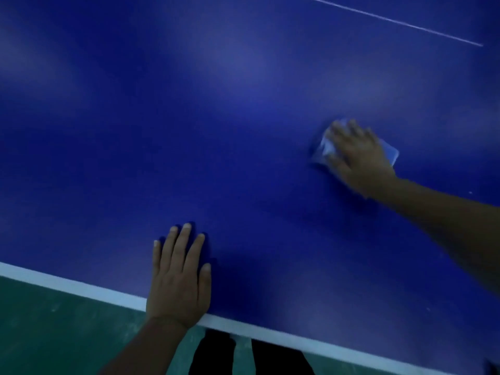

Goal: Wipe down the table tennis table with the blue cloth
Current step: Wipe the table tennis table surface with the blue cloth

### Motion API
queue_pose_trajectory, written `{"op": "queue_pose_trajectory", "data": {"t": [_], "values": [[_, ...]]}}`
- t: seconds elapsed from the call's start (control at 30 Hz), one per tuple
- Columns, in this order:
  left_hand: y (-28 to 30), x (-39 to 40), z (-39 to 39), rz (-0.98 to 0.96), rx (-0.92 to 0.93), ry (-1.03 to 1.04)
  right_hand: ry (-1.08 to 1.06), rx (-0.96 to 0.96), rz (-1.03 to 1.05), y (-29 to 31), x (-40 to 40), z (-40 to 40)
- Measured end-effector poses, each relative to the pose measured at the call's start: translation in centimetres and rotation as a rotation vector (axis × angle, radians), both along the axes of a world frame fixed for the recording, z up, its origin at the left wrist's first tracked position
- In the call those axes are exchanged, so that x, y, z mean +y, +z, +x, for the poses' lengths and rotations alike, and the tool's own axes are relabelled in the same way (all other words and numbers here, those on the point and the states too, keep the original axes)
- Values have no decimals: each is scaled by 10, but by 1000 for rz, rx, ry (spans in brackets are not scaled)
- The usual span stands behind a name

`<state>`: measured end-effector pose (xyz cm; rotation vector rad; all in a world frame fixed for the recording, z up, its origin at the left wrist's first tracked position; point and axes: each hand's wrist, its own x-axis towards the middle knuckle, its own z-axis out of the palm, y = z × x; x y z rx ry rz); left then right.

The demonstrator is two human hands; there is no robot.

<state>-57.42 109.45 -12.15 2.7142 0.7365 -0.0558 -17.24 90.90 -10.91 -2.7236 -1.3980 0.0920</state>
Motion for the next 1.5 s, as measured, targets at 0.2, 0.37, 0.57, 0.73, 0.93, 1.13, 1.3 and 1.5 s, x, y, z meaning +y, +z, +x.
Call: {"op": "queue_pose_trajectory", "data": {"t": [0.2,0.37,0.57,0.73,0.93,1.13,1.3,1.5], "values": [[-1,-1,-3,9,-4,-34,-45,55,-27,-9,-23,-196],[0,0,-2,-13,-33,-35,50,87,-127,-6,-115,-246],[1,-1,-5,-40,-105,-125,-1000,61,9,-2,-65,-208],[1,0,-8,-39,-86,-182,-574,116,3,-9,0,-290],[2,-1,-6,-78,-83,-153,-995,131,-124,-10,-141,-300],[11,-42,9,-131,-139,-294,-1249,152,-6,0,-106,-290],[14,-95,65,-165,-151,-490,-801,150,-31,-8,-102,-287],[9,-125,143,-52,-55,-627,-1149,120,-51,-10,-158,-285]]}}
